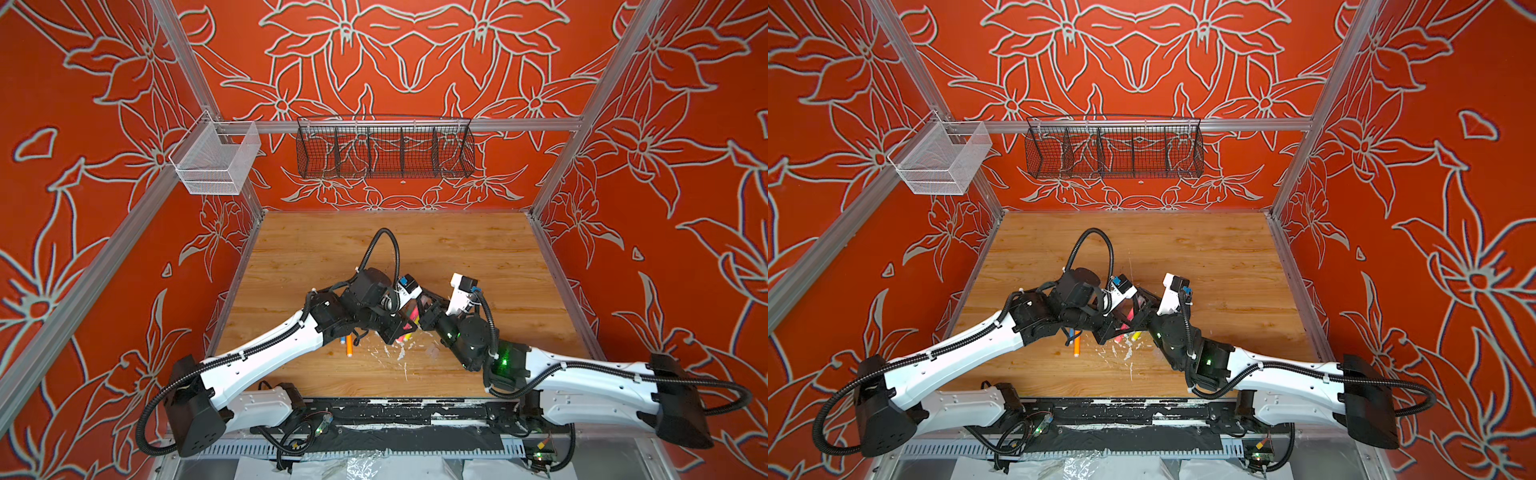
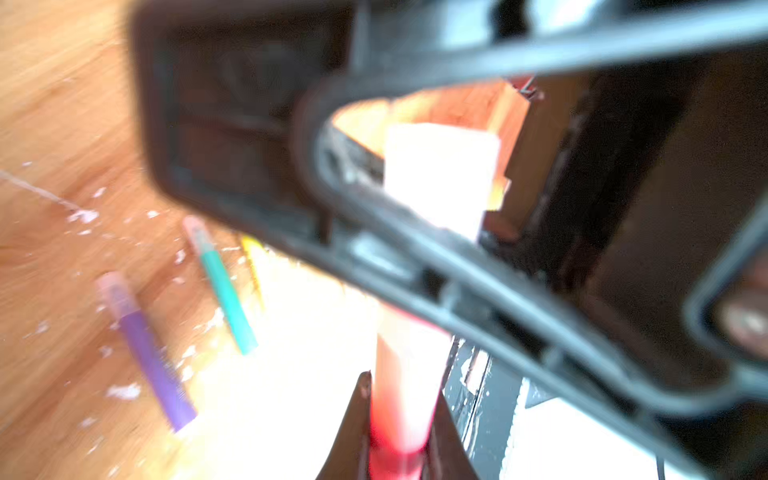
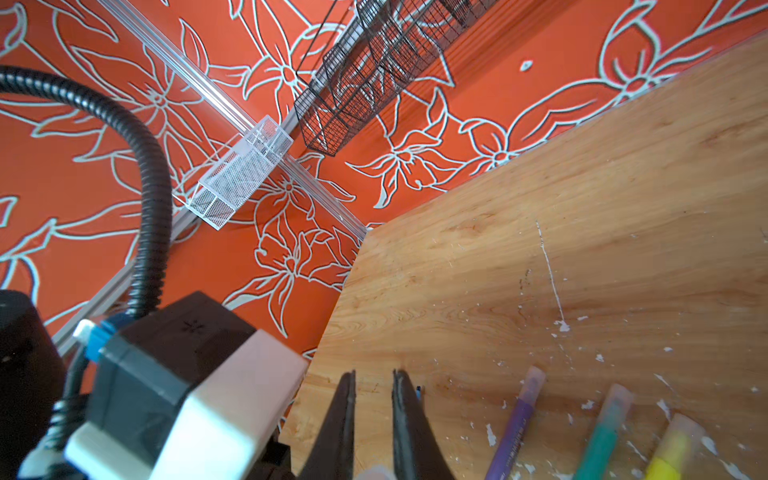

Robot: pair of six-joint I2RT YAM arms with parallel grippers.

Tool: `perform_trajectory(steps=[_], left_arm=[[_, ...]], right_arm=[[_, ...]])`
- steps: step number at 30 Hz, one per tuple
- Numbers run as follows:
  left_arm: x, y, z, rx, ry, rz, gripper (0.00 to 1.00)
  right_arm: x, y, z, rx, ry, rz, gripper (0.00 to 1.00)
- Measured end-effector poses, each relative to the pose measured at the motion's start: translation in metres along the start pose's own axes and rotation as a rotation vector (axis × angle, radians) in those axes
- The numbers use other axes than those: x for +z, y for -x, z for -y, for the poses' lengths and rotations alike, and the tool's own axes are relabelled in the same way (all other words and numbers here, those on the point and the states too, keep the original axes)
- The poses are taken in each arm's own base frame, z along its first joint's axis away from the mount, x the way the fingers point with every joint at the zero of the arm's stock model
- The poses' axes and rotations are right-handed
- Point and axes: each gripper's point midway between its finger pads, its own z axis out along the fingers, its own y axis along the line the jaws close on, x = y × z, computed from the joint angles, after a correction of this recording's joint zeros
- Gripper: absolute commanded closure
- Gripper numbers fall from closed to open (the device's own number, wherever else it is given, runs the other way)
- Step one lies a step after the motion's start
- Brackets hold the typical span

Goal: Insert the pens into the pen caps
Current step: 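Lay the capped pink marker down with the left gripper while the right withdraws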

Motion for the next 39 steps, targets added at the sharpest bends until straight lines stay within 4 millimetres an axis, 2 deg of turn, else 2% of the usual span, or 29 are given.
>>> perform_trajectory(steps=[2, 7, 9, 12, 17, 21, 25, 31, 36, 39], left_arm=[[0.001, -0.007, -0.001, 0.0, -0.008, 0.028, 1.0], [-0.002, -0.014, -0.005, -0.025, -0.003, 0.111, 1.0], [-0.006, -0.009, -0.026, -0.078, 0.087, 0.163, 1.0], [-0.01, 0.0, -0.055, -0.142, 0.211, 0.241, 1.0], [0.006, -0.022, -0.077, -0.211, 0.296, 0.202, 1.0], [0.024, -0.045, -0.093, -0.258, 0.345, 0.123, 1.0], [0.037, -0.059, -0.105, -0.289, 0.385, 0.063, 1.0], [0.055, -0.067, -0.116, -0.315, 0.422, -0.005, 1.0], [0.069, -0.069, -0.125, -0.328, 0.454, -0.073, 1.0], [0.078, -0.073, -0.13, -0.336, 0.465, -0.112, 1.0]], right_arm=[[0.0, -0.006, 0.003, -0.007, -0.006, -0.026, 0.96], [0.0, -0.015, 0.007, -0.04, -0.009, -0.092, 0.74], [-0.004, -0.021, 0.011, -0.086, -0.018, -0.134, 0.63], [-0.012, -0.027, 0.022, -0.156, -0.048, -0.181, 0.53], [-0.026, -0.011, 0.036, -0.234, -0.093, -0.172, 0.41], [-0.04, 0.018, 0.049, -0.27, -0.145, -0.105, 0.33], [-0.048, 0.051, 0.083, -0.302, -0.276, -0.029, 0.28], [-0.062, 0.082, 0.148, -0.374, -0.545, 0.014, 0.25], [-0.075, 0.101, 0.196, -0.39, -0.725, 0.05, 0.24], [-0.083, 0.102, 0.229, -0.396, -0.835, 0.034, 0.24]])
